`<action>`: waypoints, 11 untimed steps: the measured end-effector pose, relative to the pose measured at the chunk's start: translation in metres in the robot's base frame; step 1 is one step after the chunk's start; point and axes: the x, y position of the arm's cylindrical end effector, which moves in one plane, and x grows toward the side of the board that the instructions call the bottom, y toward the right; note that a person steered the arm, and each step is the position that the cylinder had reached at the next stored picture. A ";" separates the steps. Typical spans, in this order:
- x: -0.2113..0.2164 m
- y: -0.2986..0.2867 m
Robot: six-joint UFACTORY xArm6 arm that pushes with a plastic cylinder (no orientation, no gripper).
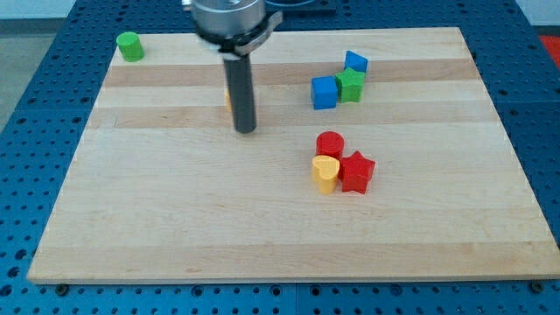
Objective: Place the yellow hexagon at the top left of the blue cube
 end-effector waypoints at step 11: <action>-0.119 0.010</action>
